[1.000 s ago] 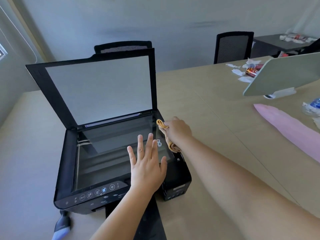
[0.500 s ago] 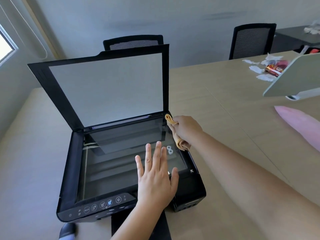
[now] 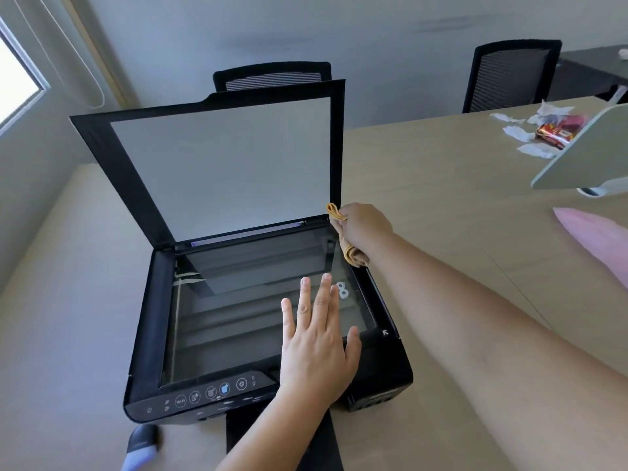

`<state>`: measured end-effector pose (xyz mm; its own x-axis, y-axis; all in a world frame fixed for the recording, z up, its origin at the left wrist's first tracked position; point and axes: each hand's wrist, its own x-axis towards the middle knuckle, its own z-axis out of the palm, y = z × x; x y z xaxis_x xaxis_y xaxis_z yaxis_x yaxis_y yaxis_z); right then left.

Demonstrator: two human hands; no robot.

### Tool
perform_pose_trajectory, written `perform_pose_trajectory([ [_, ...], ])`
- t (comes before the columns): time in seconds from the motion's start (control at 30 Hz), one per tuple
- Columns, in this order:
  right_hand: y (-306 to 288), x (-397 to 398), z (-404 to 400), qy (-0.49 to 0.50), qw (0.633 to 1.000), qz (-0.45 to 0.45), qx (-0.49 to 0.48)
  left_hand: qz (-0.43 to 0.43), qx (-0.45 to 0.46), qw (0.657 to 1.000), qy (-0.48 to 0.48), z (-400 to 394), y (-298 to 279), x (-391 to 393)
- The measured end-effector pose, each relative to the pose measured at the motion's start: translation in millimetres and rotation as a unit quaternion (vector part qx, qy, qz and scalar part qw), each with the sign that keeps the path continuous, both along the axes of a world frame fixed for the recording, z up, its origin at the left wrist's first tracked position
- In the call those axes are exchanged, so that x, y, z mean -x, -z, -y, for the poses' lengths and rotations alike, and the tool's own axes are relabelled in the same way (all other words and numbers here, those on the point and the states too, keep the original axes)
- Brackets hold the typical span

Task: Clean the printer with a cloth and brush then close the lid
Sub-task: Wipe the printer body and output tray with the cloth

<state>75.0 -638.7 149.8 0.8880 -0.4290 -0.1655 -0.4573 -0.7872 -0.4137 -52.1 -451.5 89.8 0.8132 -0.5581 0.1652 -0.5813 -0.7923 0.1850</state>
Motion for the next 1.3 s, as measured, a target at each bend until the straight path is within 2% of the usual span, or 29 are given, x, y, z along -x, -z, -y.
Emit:
perform_pose_trajectory([
  [0.17,1,30,-6,0.001,1.000,0.007,0.004,-0.005,0.003,1.000,0.007,-1,-3,0],
  [0.4,7,153,-15,-0.051,0.998,-0.002,-0.023,-0.003,-0.004,1.000,0.009,-2,-4,0],
  [0.57,7,213,-29,-0.059,0.998,-0.016,0.001,-0.003,0.007,1.000,0.007,-3,-3,2],
  [0.7,6,217,-42,-0.065,0.996,0.017,0.063,-0.004,0.014,1.000,0.003,-2,-6,1],
  [0.83,11,215,-74,-0.138,0.986,0.057,0.079,-0.006,0.036,0.999,-0.024,-11,-9,5],
  [1.0,5,226,-42,-0.011,0.997,0.011,0.076,0.013,0.050,0.998,-0.035,-41,-8,16],
  [1.07,8,224,-44,-0.004,0.996,0.012,0.091,0.018,0.042,0.999,-0.029,-51,-6,22],
  [1.3,24,198,-135,-0.131,0.985,0.095,0.052,-0.009,0.029,0.999,-0.034,-86,13,40],
])
